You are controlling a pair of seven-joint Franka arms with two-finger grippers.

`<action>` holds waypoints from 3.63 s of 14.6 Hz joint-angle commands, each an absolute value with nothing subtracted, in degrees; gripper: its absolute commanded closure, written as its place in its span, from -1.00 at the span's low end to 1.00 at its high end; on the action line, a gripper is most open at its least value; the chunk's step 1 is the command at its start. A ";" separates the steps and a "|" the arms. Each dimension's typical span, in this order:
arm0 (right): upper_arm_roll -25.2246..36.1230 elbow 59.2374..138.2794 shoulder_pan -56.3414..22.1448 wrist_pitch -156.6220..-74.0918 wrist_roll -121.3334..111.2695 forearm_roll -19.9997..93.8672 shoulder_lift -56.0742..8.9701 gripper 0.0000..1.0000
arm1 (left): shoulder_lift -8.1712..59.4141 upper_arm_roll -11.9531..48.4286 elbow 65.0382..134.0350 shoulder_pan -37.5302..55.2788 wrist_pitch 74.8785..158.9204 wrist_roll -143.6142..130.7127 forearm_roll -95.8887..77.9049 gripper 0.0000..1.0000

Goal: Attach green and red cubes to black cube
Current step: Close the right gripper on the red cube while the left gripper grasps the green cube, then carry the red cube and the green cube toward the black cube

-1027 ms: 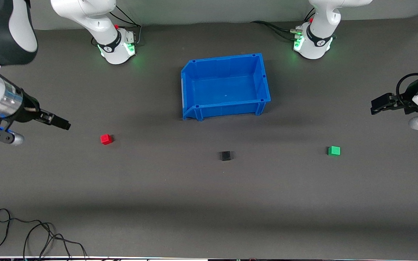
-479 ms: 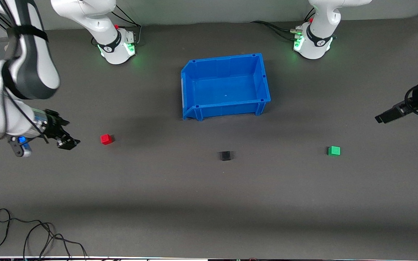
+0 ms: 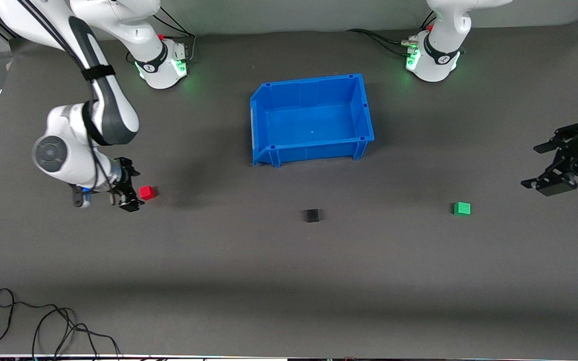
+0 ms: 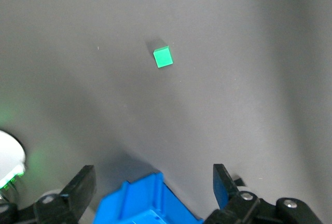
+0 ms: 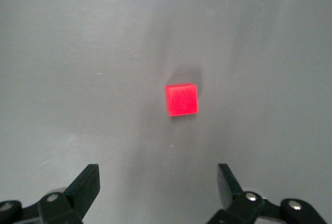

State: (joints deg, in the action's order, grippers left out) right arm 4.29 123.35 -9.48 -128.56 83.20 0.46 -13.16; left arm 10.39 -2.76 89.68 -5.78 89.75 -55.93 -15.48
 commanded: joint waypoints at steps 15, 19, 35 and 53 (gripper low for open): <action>6.68 124.72 -8.88 -137.64 80.24 -8.97 -23.90 -0.52 | 23.72 -2.37 110.91 -11.69 119.42 -48.27 -32.86 -1.00; 6.68 124.72 -8.88 -137.11 80.16 -8.96 -23.82 0.37 | 26.45 -2.11 115.05 -10.99 127.52 -42.12 -36.03 -1.00; 5.71 84.60 -29.59 -112.86 100.26 3.06 -35.91 0.71 | 29.45 -1.93 114.62 -9.32 131.84 -39.10 -40.96 0.34; 1.67 61.87 -39.29 -126.21 123.57 8.17 -59.06 0.70 | 35.41 -1.23 102.39 22.92 142.90 -76.82 -50.08 0.41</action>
